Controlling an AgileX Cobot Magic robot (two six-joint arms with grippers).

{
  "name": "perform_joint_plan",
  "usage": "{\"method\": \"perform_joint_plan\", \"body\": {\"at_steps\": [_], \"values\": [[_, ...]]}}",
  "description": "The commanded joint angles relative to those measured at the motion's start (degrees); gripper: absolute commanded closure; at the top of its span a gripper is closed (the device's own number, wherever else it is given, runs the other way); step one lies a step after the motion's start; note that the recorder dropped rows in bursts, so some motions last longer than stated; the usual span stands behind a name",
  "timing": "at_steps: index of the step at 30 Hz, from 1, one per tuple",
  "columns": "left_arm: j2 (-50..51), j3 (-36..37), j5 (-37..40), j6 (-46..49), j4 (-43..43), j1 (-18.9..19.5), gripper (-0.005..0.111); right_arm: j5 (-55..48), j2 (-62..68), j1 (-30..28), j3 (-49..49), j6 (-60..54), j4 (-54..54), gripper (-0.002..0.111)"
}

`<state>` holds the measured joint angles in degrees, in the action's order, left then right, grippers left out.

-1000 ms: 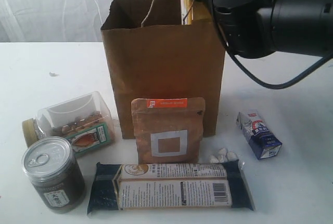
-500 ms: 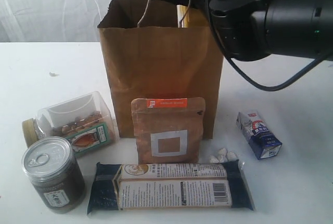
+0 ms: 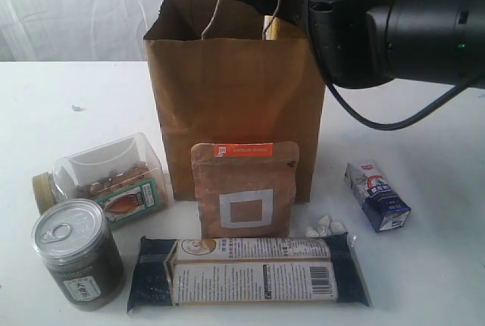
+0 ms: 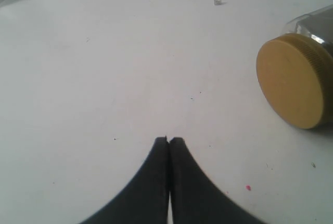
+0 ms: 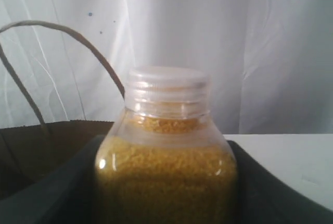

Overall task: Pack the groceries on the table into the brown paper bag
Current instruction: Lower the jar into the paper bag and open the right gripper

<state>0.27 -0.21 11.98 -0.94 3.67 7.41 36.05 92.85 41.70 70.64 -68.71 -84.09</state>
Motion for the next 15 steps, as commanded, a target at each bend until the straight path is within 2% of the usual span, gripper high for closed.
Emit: {"method": "perform_joint_plan", "body": {"at_steps": [1,3,6,8,10,15], "values": [[-0.3,0.2,0.0,0.1,-0.1,-0.1,0.107,1.5,-1.2,-0.1,0.6,-0.6,1.5,0.064],[-0.3,0.2,0.0,0.1,-0.1,-0.1,0.107,0.7,-1.2,-0.1,0.6,-0.6,1.5,0.057],[-0.3,0.2,0.0,0.1,-0.1,-0.1,0.107,-1.6,-1.2,-0.1,0.6,-1.8,1.5,0.038],[-0.3,0.2,0.0,0.1,-0.1,-0.1,0.107,-2.1,-1.2,-0.1,0.6,-1.9,1.1,0.030],[-0.3,0.2,0.0,0.1,-0.1,-0.1,0.107,-2.1,-1.2,-0.1,0.6,-2.0,-0.5,0.027],[-0.3,0.2,0.0,0.1,-0.1,-0.1,0.107,-2.1,-1.2,-0.1,0.6,-6.3,-5.9,0.027]]}}
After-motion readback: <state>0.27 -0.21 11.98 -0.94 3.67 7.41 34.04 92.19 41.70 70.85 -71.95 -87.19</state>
